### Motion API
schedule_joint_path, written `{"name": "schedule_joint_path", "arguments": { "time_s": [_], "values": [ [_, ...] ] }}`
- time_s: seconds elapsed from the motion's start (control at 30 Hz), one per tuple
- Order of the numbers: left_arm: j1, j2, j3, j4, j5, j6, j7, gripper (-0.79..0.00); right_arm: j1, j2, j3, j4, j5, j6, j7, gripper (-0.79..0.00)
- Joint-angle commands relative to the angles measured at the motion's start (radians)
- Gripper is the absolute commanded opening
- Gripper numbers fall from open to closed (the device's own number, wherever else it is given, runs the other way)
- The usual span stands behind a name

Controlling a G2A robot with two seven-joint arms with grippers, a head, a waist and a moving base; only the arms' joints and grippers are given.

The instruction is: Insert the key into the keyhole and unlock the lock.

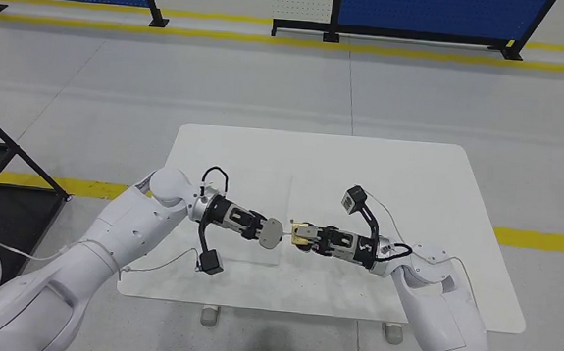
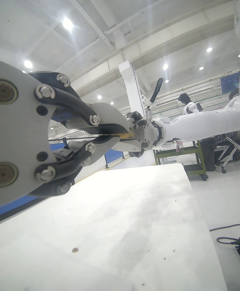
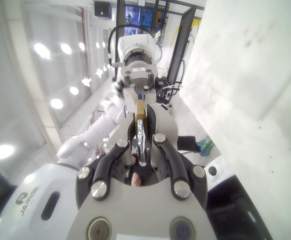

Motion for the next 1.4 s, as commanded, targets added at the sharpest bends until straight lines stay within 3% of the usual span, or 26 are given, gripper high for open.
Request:
{"name": "schedule_joint_path", "arguments": {
  "time_s": [0.0, 1.37],
  "values": [
    [-0.001, -0.001, 0.002, -0.001, 0.002, -0.001, 0.001, -0.785, 0.0, 0.0, 0.0, 0.0, 0.0, 0.0, 0.0, -0.785],
    [-0.01, -0.031, 0.016, 0.042, -0.017, 0.011, -0.011, -0.785, 0.0, 0.0, 0.0, 0.0, 0.0, 0.0, 0.0, -0.785]
  ]
}}
